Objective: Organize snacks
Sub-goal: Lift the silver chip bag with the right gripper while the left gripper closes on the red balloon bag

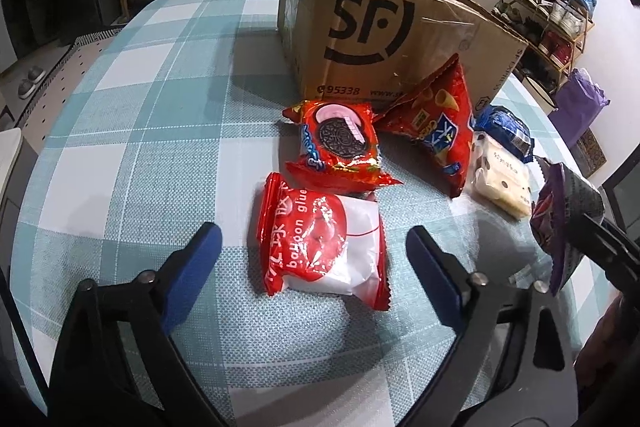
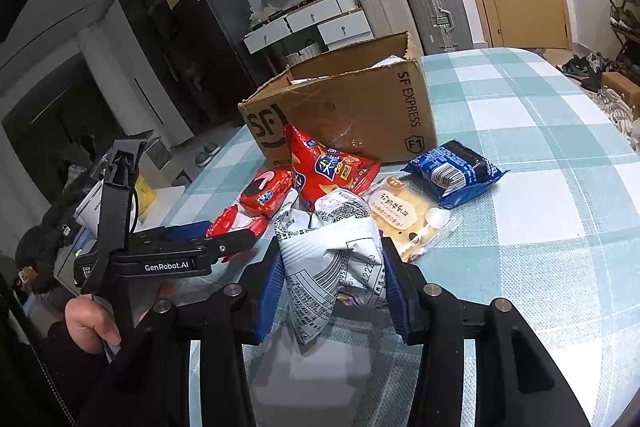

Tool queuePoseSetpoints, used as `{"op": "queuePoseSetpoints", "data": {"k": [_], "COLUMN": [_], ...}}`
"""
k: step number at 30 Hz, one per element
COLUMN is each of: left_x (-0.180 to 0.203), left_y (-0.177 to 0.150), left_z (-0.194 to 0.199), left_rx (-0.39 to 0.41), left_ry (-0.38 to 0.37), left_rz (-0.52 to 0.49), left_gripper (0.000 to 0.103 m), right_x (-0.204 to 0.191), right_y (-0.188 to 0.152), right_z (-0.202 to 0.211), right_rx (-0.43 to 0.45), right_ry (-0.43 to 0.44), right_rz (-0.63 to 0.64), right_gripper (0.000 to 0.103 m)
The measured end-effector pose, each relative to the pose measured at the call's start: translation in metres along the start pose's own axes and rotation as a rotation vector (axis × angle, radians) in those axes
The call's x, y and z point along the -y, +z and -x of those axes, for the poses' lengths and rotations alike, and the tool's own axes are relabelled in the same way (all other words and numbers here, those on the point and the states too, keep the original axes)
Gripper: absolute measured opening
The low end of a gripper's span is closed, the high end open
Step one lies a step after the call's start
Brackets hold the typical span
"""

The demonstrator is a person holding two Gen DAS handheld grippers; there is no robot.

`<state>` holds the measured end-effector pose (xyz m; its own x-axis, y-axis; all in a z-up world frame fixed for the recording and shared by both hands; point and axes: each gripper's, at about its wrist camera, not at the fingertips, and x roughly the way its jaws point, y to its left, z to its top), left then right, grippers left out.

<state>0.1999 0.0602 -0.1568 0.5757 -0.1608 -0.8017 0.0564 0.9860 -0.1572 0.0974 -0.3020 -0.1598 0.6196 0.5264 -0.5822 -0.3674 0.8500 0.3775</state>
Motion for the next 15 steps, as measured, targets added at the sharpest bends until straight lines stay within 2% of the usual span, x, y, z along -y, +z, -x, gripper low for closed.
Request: {"op": "queuePoseSetpoints", "data": {"k": [1,2,3,5,15], "left_x": [0.0,0.0,0.0,-0.001,-0.006], "left_y": [-0.001,-0.001,-0.001,-0.003,-0.004], "left_z": [0.001,0.002,0.003,0.005,0.012], "left_rx": [0.003,0.008,0.013,0.016,0.02], "left_ry": [-0.003,-0.009,-0.013,-0.036,-0.073], "left_rz": [-0.003,-0.008,-0.012,-0.016,0.002], "left_gripper": [0.083,0.076,0.061,0.047,0.045], "right_x": [0.0,0.0,0.001,0.001,-0.003], "right_y": [0.0,0.0,-0.001,-0.001,-0.001], "right_z": [0.0,0.0,0.0,0.0,0.001], "right_rx": [-0.001,-0.001,-0.001,-0.002,0.003], "right_ry": [0.001,0.001,0.002,0.003,0.004], "right_rz": [-0.001,-0.002,-0.003,-0.004,-0.002], "right_gripper": [0.046,0.046,0.046,0.046,0.046]}}
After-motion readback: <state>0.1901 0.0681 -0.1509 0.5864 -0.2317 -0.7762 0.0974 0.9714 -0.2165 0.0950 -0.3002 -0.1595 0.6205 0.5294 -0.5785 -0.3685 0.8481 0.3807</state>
